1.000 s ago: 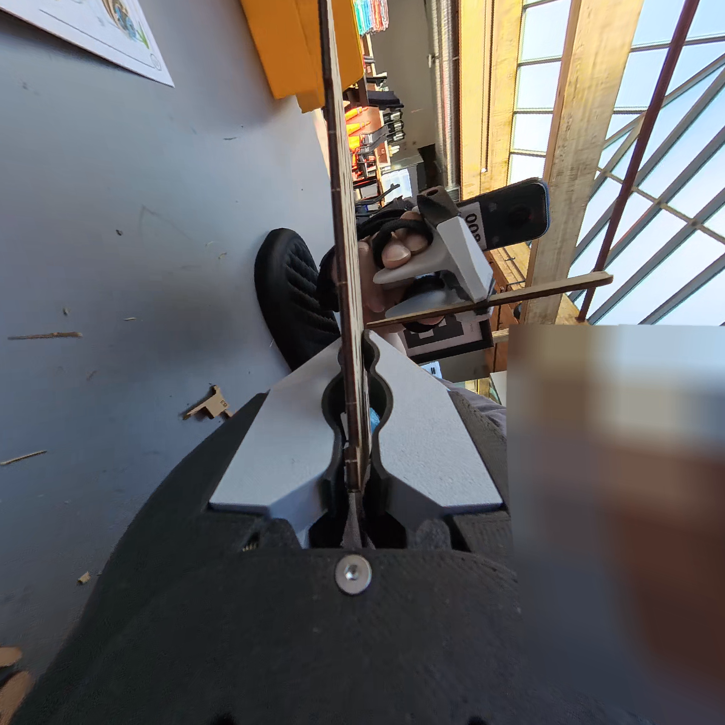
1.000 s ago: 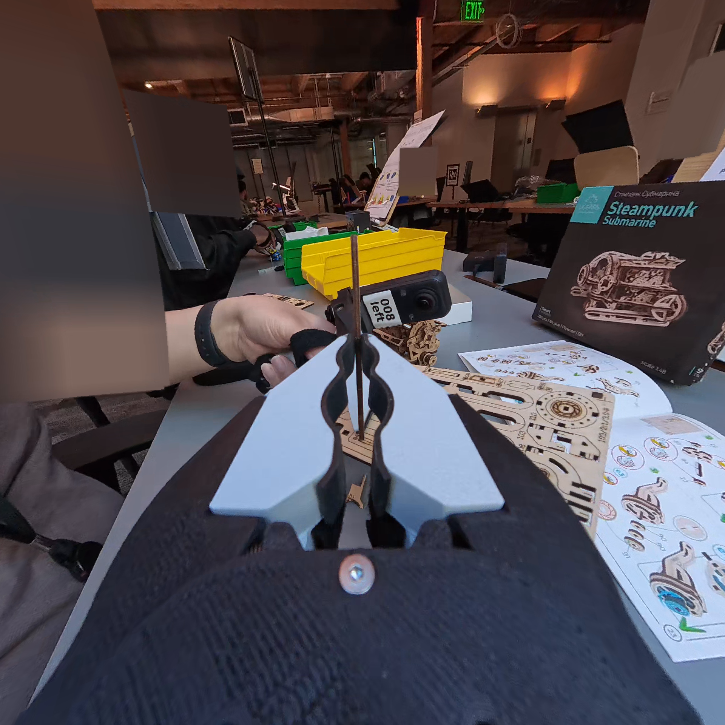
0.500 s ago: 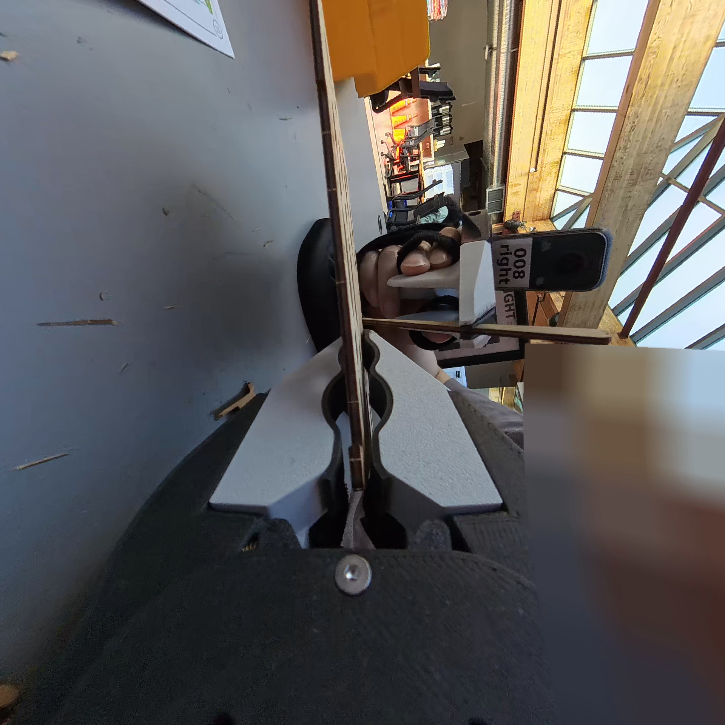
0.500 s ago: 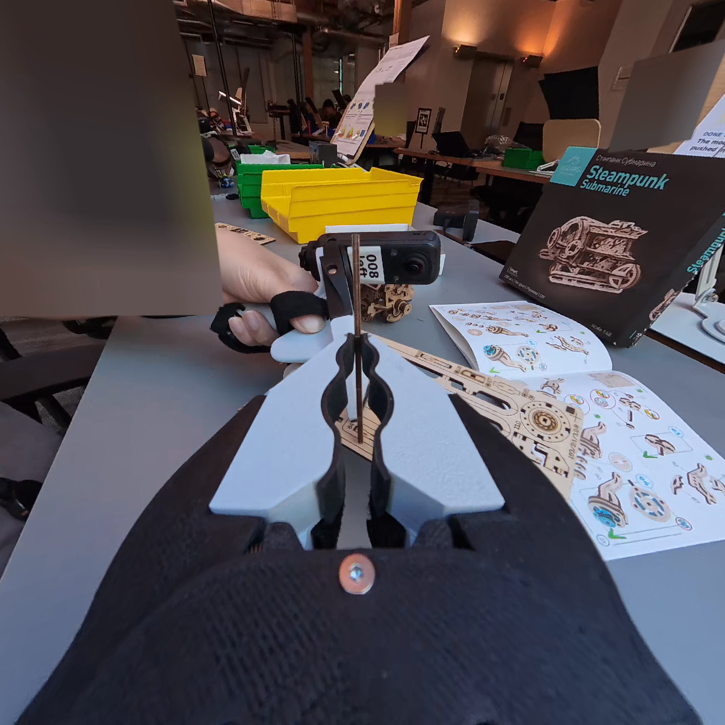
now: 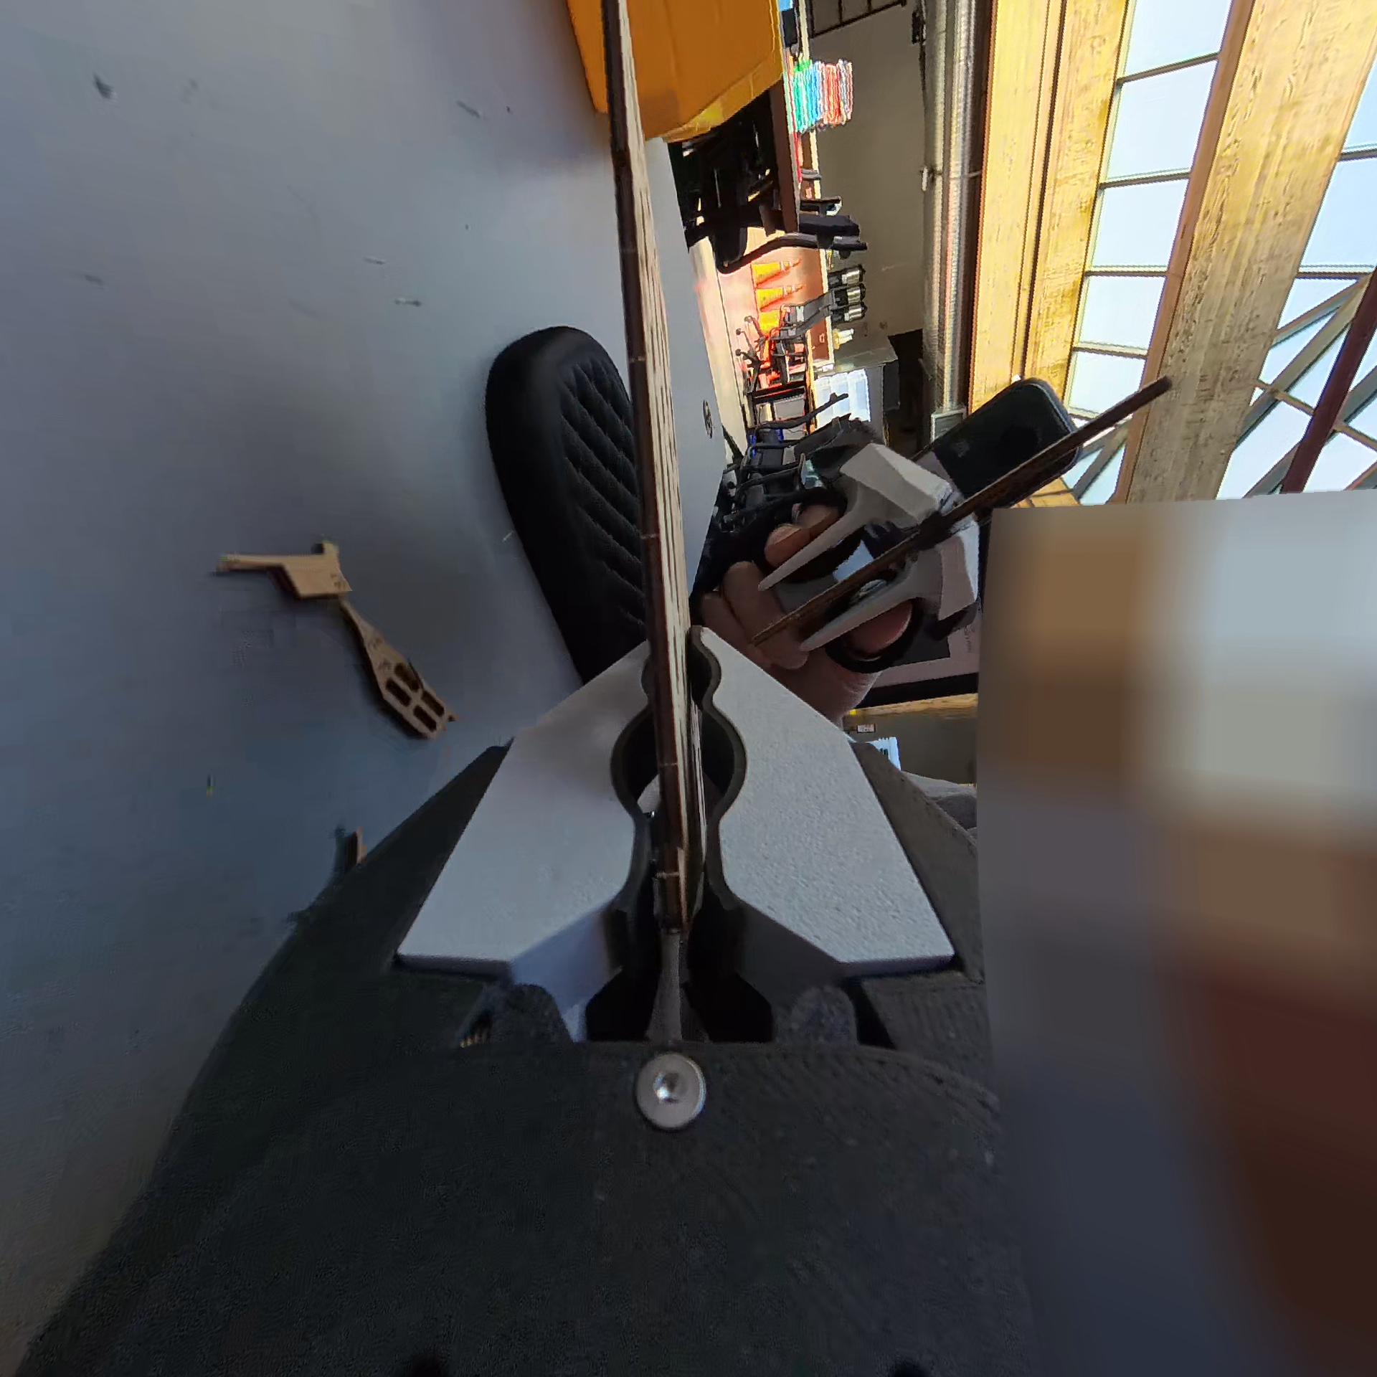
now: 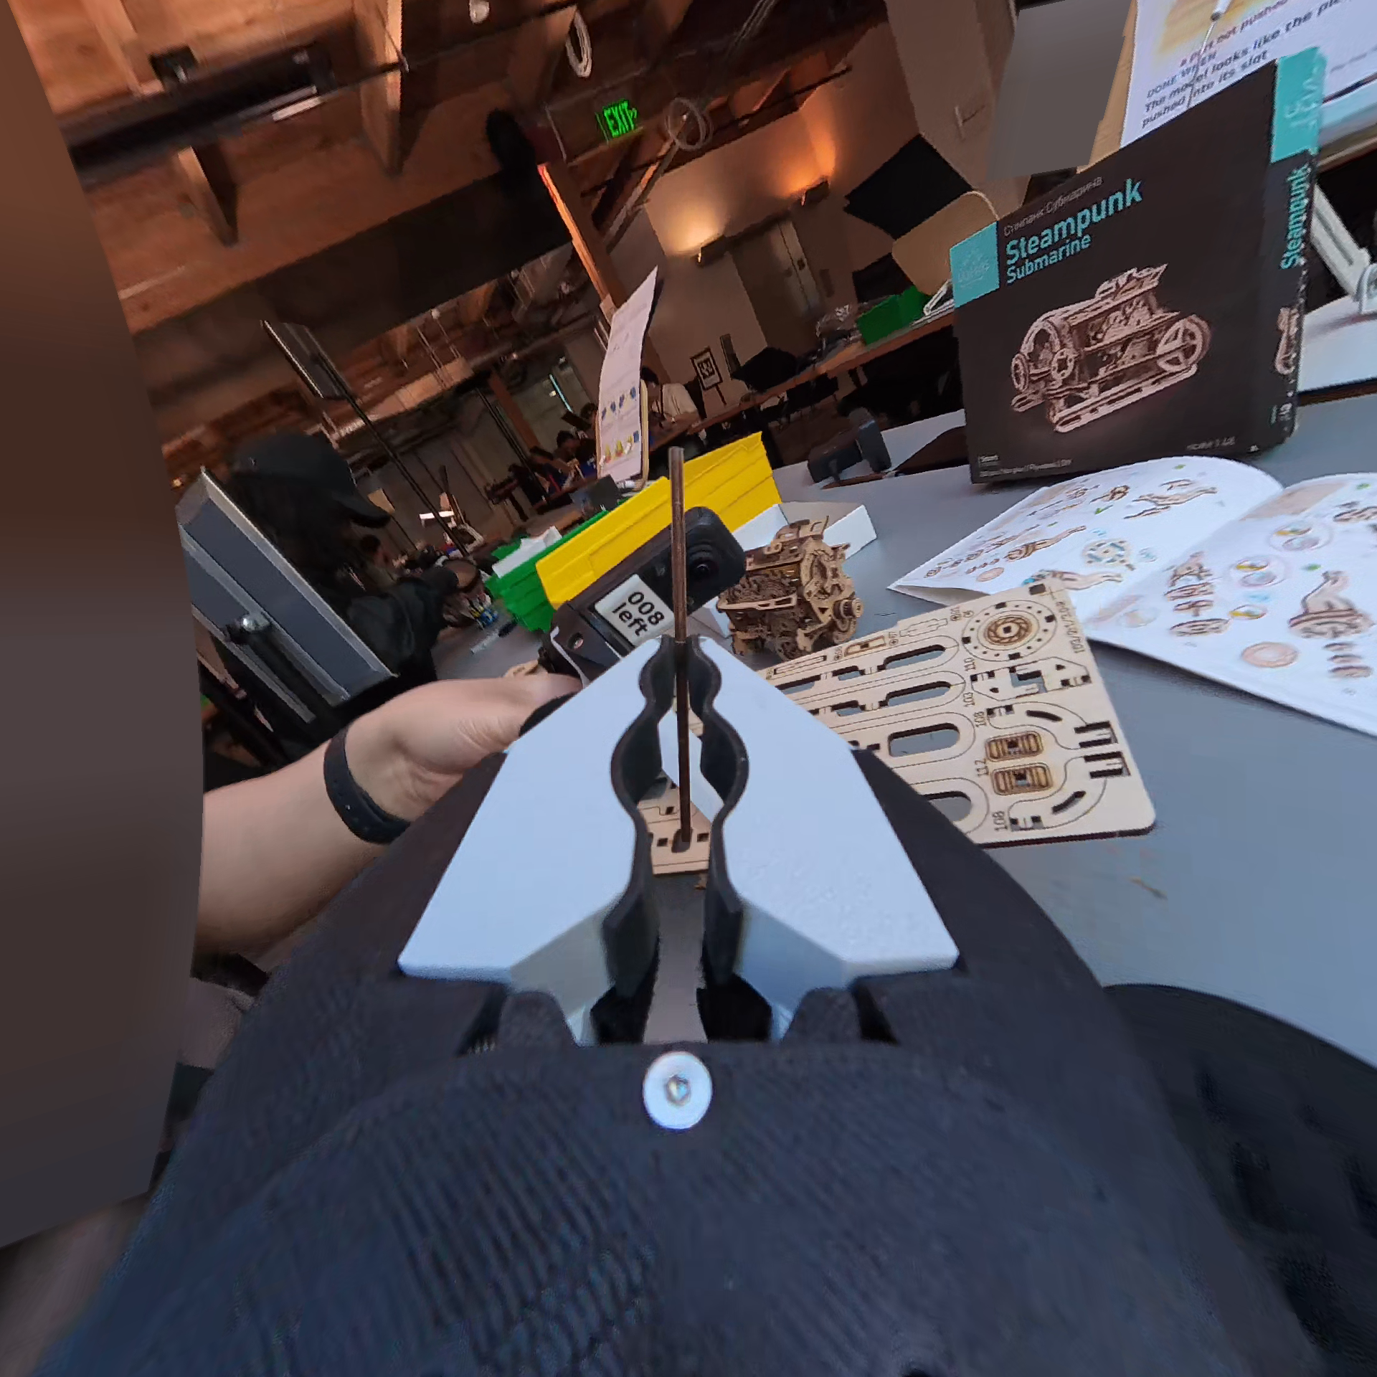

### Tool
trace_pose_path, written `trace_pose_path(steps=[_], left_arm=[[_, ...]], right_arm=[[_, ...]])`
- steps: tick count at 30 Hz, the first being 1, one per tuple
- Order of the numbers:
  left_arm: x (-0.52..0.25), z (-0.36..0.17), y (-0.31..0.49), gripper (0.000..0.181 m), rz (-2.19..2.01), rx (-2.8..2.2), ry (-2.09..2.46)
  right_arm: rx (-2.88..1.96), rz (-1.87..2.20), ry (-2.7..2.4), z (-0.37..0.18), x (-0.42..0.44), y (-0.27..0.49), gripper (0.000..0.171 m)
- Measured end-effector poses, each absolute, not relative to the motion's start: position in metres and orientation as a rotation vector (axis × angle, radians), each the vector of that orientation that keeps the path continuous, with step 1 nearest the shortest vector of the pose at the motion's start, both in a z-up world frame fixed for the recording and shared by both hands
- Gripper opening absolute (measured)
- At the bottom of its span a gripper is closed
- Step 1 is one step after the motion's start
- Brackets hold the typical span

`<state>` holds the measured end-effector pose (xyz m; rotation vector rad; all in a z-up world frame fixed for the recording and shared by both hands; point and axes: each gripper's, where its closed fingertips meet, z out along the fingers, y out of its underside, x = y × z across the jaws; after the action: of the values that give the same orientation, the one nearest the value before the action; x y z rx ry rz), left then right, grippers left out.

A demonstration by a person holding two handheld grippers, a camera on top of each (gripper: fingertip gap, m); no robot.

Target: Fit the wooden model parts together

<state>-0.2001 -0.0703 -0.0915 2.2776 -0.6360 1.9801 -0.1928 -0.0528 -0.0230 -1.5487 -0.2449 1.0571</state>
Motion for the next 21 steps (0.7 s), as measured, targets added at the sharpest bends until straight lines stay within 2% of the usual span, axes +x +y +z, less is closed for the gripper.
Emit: trace_pose_path(steps=[7, 21], left_arm=[[-0.24, -0.11, -0.103, 0.001, 1.87, 2.336, -0.535], [-0.242, -0.142, -0.147, 0.002, 1.74, 2.222, -0.472]], right_arm=[[-1.495, 0.948, -0.106, -0.036, -0.218, -0.078, 0.0], [-1.503, 0.791, -0.032, -0.067, -0.224, -0.117, 0.001]])
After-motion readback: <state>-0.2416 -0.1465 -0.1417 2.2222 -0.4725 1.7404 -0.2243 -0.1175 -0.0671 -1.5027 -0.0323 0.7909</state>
